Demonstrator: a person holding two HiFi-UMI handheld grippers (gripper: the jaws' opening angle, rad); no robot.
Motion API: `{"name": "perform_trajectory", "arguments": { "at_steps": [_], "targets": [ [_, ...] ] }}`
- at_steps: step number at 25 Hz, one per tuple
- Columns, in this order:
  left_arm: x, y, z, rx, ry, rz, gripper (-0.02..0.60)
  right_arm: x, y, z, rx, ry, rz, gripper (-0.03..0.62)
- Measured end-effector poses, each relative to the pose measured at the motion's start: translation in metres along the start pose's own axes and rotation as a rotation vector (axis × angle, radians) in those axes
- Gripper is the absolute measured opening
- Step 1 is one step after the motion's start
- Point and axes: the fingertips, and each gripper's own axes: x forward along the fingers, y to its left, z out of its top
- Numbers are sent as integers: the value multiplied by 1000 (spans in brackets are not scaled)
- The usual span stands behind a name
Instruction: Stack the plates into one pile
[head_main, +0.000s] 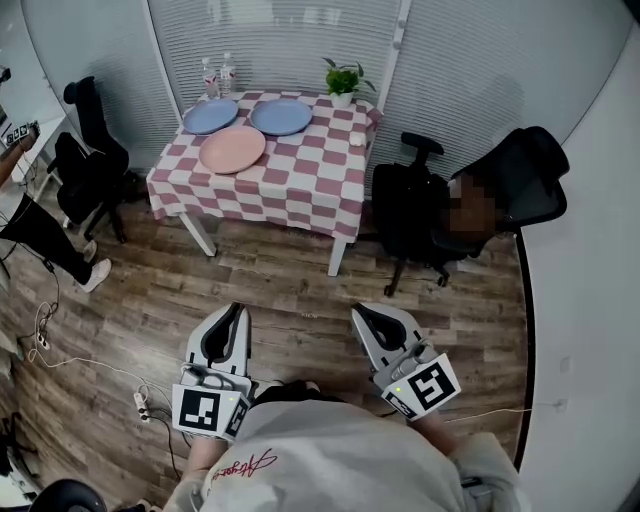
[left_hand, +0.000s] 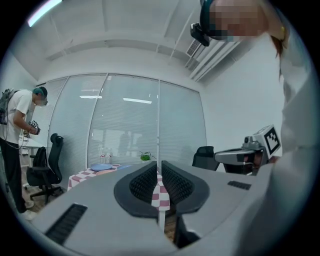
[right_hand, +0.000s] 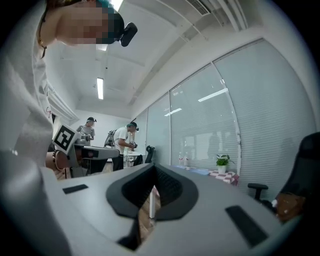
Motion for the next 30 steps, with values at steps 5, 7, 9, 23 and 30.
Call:
{"name": "perform_trajectory", "arguments": {
  "at_steps": [5, 7, 9, 23, 30],
  "targets": [
    [-2, -1, 0, 2, 4, 6, 40, -1, -1, -2, -74, 17, -26, 11],
    [-4, -2, 1, 8, 6, 11, 40, -3, -5, -1, -30, 1, -27, 11],
    [-7, -2, 2, 15, 5, 24, 40, -4, -8, -1, -5, -6, -31, 11],
    [-5, 26, -7, 3, 37, 78, 38, 26, -3, -7, 42, -34, 20, 11],
    [31, 44, 0, 12, 21, 41, 40, 55, -27, -12, 53, -4, -31, 11]
  ]
}}
